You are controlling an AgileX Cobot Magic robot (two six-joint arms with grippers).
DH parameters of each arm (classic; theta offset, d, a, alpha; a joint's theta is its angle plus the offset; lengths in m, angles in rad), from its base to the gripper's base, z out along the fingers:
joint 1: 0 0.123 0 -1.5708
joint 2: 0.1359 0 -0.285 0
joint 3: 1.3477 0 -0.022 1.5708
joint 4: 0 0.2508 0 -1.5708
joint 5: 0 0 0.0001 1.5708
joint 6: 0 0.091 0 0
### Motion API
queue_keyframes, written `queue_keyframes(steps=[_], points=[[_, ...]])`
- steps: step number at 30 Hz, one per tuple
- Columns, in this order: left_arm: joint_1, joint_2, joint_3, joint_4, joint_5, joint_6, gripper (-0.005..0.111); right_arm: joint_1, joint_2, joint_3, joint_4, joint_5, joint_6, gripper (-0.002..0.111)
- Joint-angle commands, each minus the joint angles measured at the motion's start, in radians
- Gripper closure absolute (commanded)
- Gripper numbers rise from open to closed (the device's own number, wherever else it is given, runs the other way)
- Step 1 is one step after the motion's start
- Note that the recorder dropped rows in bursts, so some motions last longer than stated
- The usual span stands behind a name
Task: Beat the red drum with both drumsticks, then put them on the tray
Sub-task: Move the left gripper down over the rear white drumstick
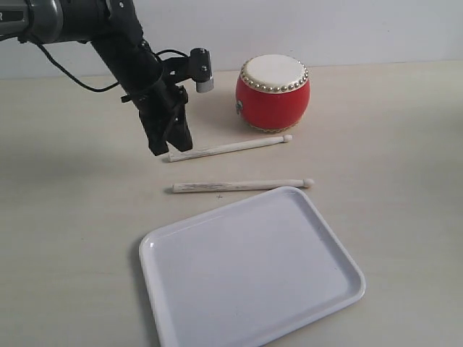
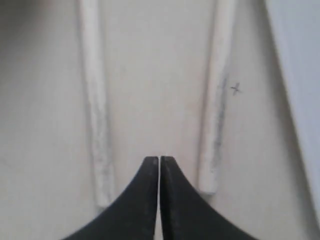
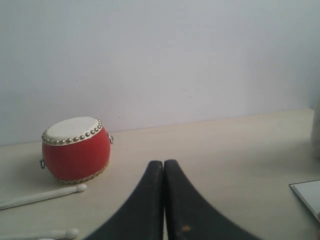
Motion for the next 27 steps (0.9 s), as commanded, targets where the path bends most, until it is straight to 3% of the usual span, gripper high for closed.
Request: queue_keyframes(steps=[1,5,8,22,27], points=[[-0.015,-0.004,-0.007,0.002,0.040,-0.002,0.087,-0.004,-0.007,0.004,-0.004,-0.004,-0.001,0.108],[-0.015,-0.004,-0.005,0.002,-0.092,-0.002,0.071,-0.004,-0.007,0.004,-0.004,-0.004,-0.001,0.108],[-0.015,0.015,-0.005,0.016,-0.163,-0.007,0.071,-0.004,-0.007,0.004,0.001,-0.004,-0.001,0.108],[-0.010,0.100,-0.005,0.041,-0.224,-0.015,0.071,-0.004,-0.007,0.004,-0.001,-0.004,-0.002,0.108],[-0.010,0.100,-0.008,0.036,-0.370,-0.015,0.071,-0.004,-0.007,0.004,-0.003,-0.004,-0.002,0.108]])
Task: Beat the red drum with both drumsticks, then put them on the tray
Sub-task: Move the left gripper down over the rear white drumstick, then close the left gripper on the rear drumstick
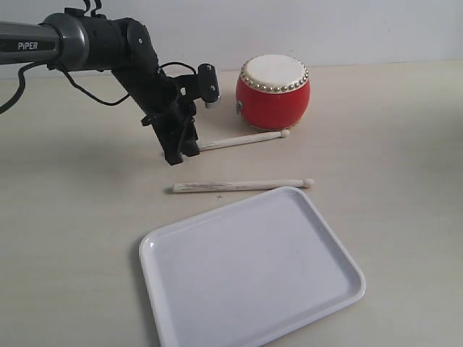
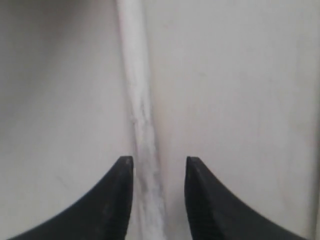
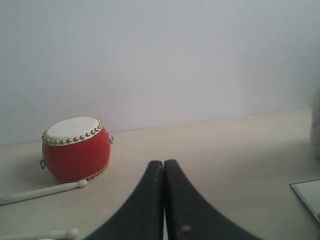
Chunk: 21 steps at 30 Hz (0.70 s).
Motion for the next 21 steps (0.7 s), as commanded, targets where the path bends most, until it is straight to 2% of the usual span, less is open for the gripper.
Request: queue_keyframes(steps=[1,7,21], points=[[0.001,0.001,-0.006,-0.019,-0.098,-0.009,0.071,-0.004,-0.007,0.004,-0.004,-0.004,-0.002,0.108],[0.001,0.010,-0.006,-0.033,-0.030,-0.009,0.071,-0.004,-0.007,0.004,-0.004,-0.004,-0.002,0.108],[0.004,0.043,-0.006,-0.023,-0.027,-0.004,0.071,-0.004,-0.007,0.004,-0.002,-0.004,-0.001,0.108]])
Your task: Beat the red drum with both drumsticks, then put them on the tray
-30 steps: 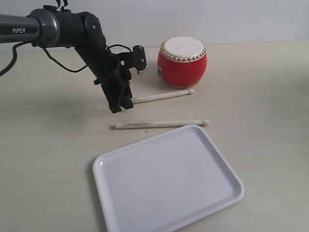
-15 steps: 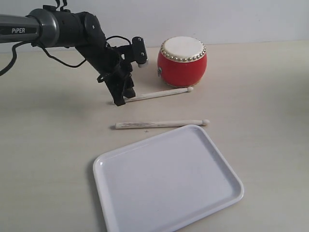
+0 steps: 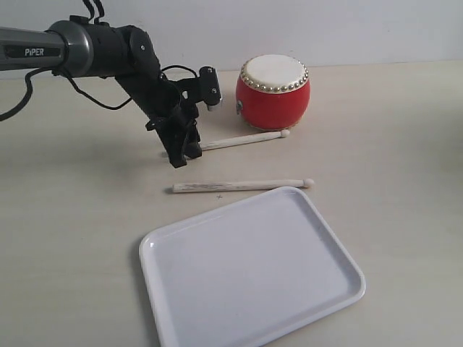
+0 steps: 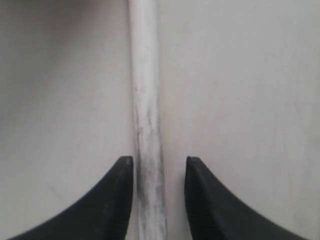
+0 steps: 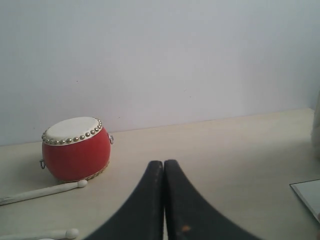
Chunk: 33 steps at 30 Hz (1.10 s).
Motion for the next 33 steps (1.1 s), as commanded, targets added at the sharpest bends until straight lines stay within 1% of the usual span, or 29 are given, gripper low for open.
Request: queue_keyframes(steps=[1,7,9,13,14,18,21,24,28,30,33], points=[[0.004,0.020,-0.006,-0.001,0.000,-0.004,0.071,-0.004,-0.007,0.004,-0.002,-0.004,-0.001,0.108],[0.004,0.024,-0.006,-0.001,-0.004,-0.004,0.073,-0.004,-0.007,0.004,-0.002,-0.004,-0.002,0.108],[0.004,0.024,-0.006,-0.001,0.008,-0.004,0.080,-0.004,-0.007,0.004,-0.002,-0.004,-0.002,0.108],[0.004,0.014,-0.006,0.012,0.054,0.000,0.105,-0.004,-0.007,0.004,-0.002,-0.004,-0.002,0.108],[0.004,0.008,-0.006,0.020,0.064,0.003,0.107,-0.004,-0.007,0.004,-0.002,-0.004,-0.002,0.108],[0.004,-0.041,-0.006,0.014,0.097,0.003,0.107,-0.004,-0.007,0.004,-0.002,-0.004,-0.002,0.108],[0.004,-0.117,-0.006,-0.038,0.138,-0.013,0.107,-0.004,-0.007,0.004,-0.004,-0.004,-0.002,0.108],[0.004,-0.200,-0.006,-0.045,0.194,-0.097,0.107,-0.004,-0.007,0.004,-0.004,-0.004,-0.002,0.108],[0.006,-0.311,0.008,-0.031,0.273,-0.274,0.107,-0.004,-0.007,0.004,-0.004,-0.004,-0.002,0.108],[0.006,-0.378,0.050,-0.035,0.300,-0.330,0.107,-0.004,-0.007,0.004,-0.004,-0.004,-0.002,0.108],[0.004,-0.479,0.144,-0.077,0.293,-0.385,0.107,-0.004,-0.007,0.004,-0.004,-0.004,-0.002,0.108]])
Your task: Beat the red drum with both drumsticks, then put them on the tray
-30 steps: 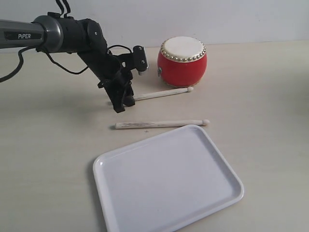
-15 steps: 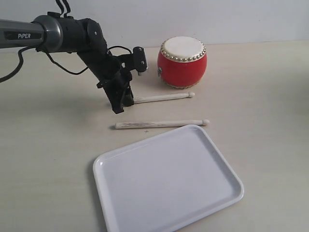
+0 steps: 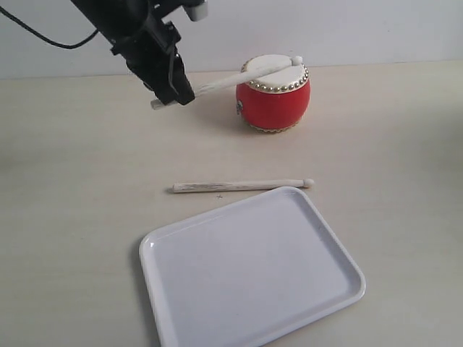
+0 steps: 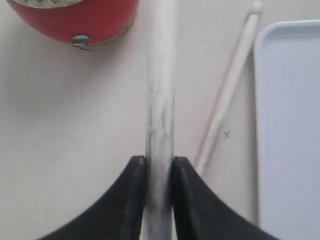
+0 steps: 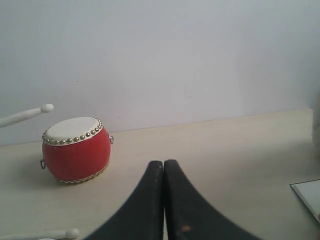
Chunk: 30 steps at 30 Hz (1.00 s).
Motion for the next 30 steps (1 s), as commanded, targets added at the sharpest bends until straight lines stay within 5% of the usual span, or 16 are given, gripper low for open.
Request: queue_keyframes(steps=[1,15,22,30], points=[[0.002,-0.153,0.133,-0.078,0.016,-0.105,0.107,-0.004,-0.007,0.004,-0.004,-0.004,-0.002,0.108],[-0.049,-0.623,0.818,-0.541,-0.485,-0.085,0.107,-0.004,-0.007,0.004,0.000,-0.004,-0.002,0.108],[-0.059,-0.759,1.033,-0.695,-0.509,-0.040,0.107,-0.004,-0.007,0.004,-0.015,-0.038,-0.016,0.108],[-0.059,-0.840,1.135,-0.782,-0.507,-0.002,0.107,-0.004,-0.007,0.004,0.616,-0.376,0.468,0.108]])
